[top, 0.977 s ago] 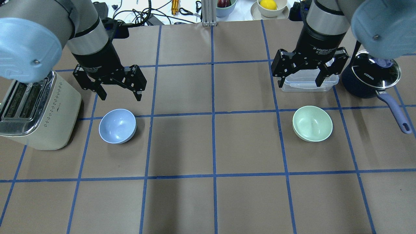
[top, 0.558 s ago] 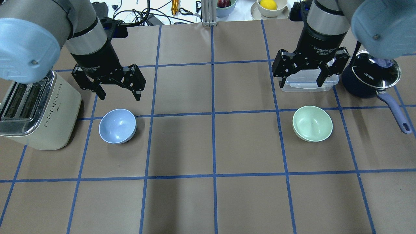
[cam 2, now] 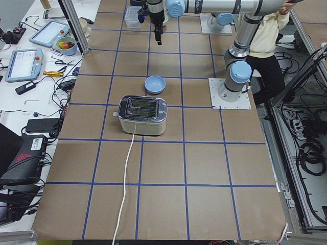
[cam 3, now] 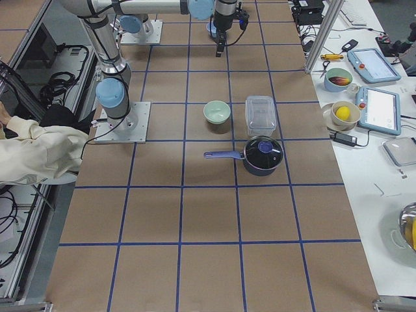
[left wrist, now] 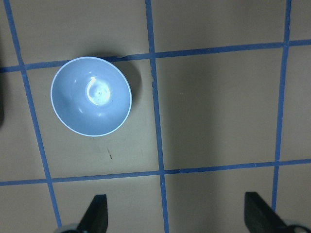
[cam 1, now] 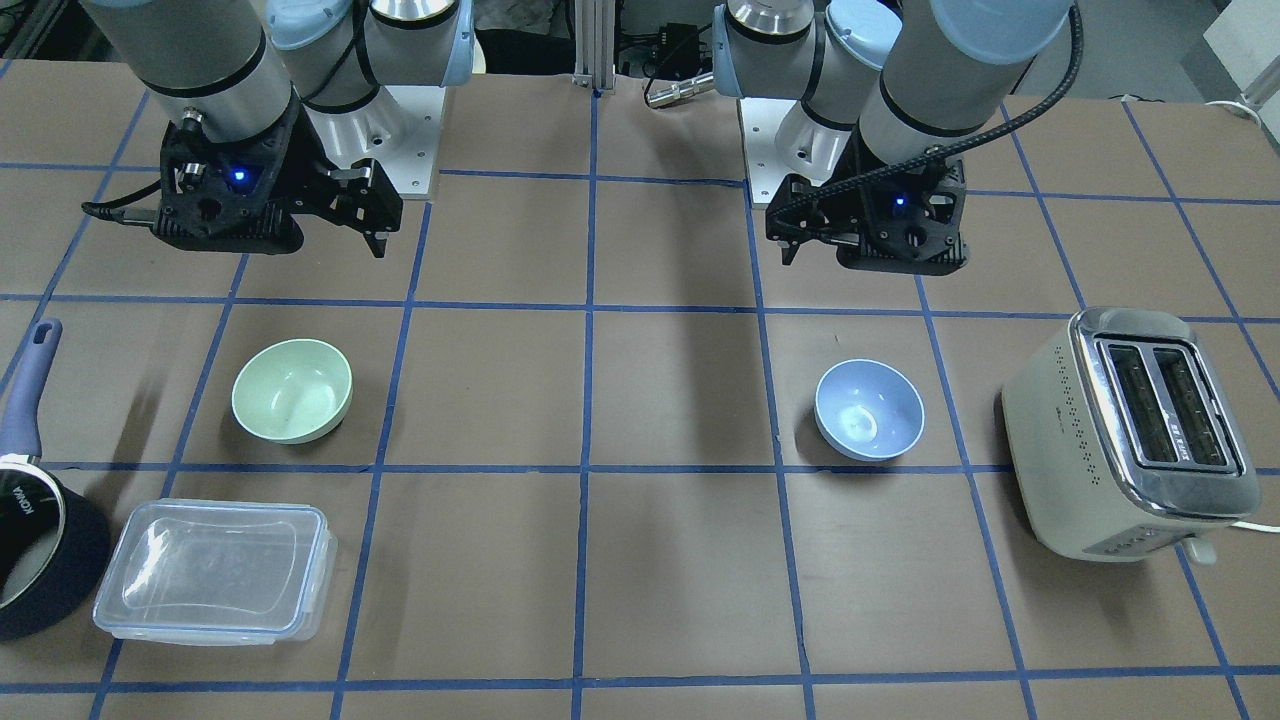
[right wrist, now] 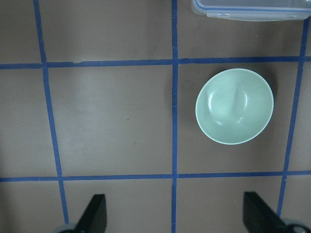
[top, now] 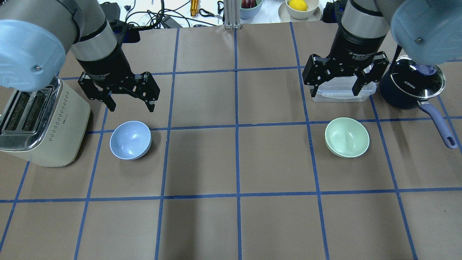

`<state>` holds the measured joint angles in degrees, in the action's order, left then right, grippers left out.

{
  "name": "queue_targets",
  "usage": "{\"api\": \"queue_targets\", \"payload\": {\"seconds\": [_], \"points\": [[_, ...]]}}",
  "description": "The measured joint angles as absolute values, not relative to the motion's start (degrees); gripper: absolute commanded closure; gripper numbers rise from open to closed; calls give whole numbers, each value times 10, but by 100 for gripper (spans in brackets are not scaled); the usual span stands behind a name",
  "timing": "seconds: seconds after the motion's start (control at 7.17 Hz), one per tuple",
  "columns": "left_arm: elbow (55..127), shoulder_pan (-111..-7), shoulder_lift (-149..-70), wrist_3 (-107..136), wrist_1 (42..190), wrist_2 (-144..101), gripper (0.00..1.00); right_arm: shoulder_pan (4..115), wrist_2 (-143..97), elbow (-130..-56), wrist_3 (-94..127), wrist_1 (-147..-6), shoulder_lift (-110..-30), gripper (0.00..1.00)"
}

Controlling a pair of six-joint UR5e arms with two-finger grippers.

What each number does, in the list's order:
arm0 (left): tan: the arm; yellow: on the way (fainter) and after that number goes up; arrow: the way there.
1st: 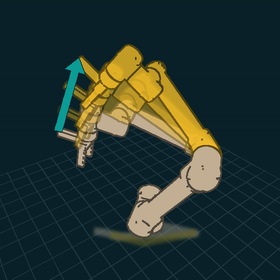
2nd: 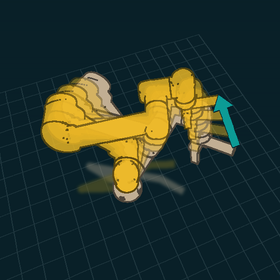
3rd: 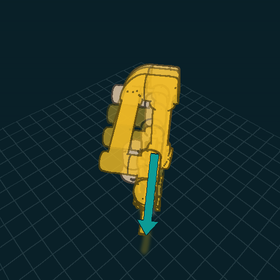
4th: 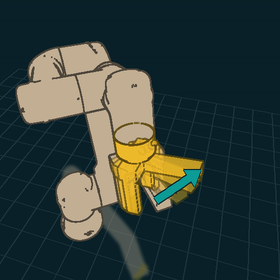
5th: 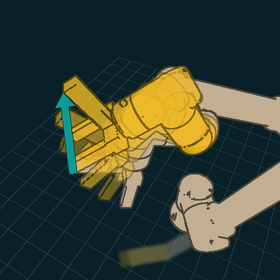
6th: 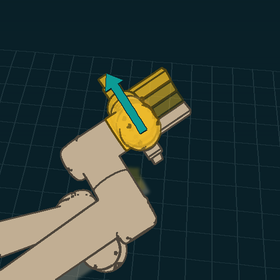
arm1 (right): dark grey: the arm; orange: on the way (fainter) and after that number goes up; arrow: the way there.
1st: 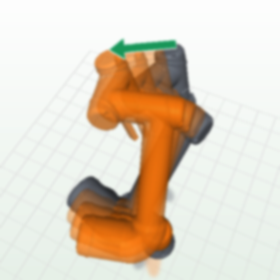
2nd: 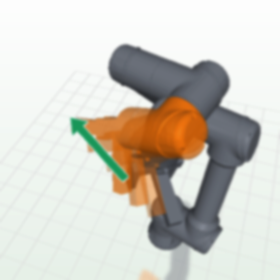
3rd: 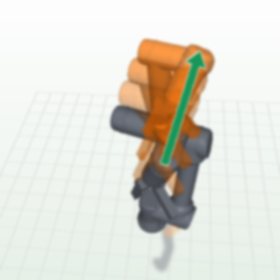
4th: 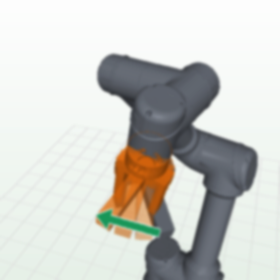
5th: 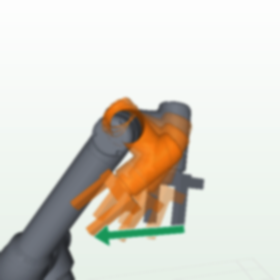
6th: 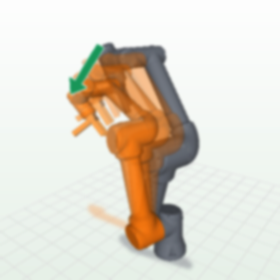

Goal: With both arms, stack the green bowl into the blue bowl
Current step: 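Lower the left gripper onto the rim of the light blue bowl and grasp it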

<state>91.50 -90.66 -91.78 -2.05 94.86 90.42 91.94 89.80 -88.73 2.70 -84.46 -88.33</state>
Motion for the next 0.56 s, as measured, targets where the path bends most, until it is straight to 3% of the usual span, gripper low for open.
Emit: {"api": "queue_targets", "payload": {"seconds": [0.56], "points": [[1046,-797,-930,-67,775,904,0,919,904,-889,26,-845,-883,0]]}}
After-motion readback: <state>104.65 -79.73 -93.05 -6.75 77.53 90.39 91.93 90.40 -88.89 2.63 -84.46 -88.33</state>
